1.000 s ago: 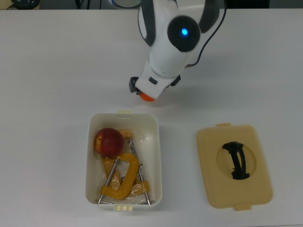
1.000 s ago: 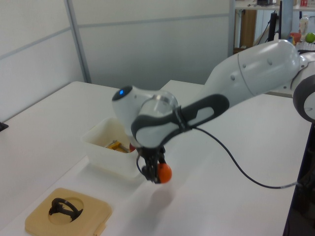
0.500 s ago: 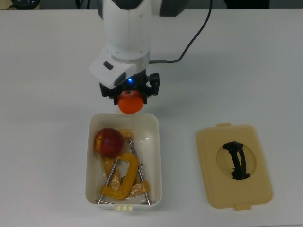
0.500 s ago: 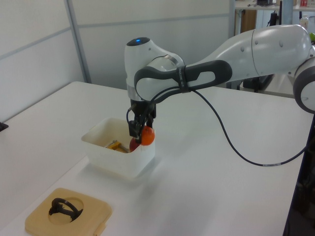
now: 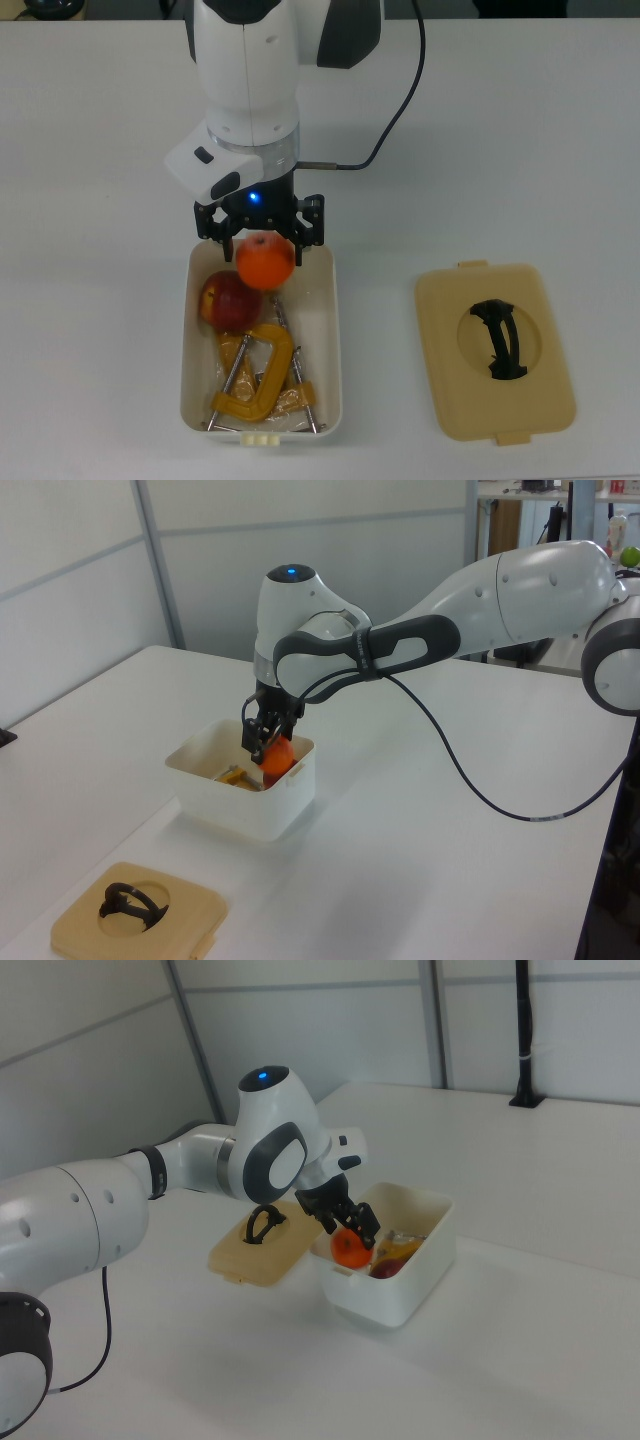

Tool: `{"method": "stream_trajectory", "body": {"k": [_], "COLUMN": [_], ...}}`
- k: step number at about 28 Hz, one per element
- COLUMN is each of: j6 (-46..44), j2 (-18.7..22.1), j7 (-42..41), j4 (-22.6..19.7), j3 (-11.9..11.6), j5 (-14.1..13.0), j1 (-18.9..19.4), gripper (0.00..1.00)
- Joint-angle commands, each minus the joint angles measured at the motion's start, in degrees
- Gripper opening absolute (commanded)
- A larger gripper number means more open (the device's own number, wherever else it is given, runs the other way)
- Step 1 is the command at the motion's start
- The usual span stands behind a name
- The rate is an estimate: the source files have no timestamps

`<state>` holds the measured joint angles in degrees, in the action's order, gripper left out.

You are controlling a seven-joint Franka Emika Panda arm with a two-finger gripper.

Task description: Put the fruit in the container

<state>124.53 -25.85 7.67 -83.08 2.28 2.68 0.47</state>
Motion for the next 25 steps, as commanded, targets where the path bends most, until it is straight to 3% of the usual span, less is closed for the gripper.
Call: {"method": "stream_trajectory", "body": {"k": [1,15,25], "j6": [-1.83,-19.67,-23.11], "j2": [1.32,7.74,8.09], "j7": [0.77,-7.66,-8.54], "j4": [-0.06,0.11,0.03], "j3": [-0.35,-0.35,-0.26], "j5": [-0.65,-0.83,-0.48], "j1": [-0.65,-5.21,-5.13], "gripper": [1.0,1.0,1.0]}}
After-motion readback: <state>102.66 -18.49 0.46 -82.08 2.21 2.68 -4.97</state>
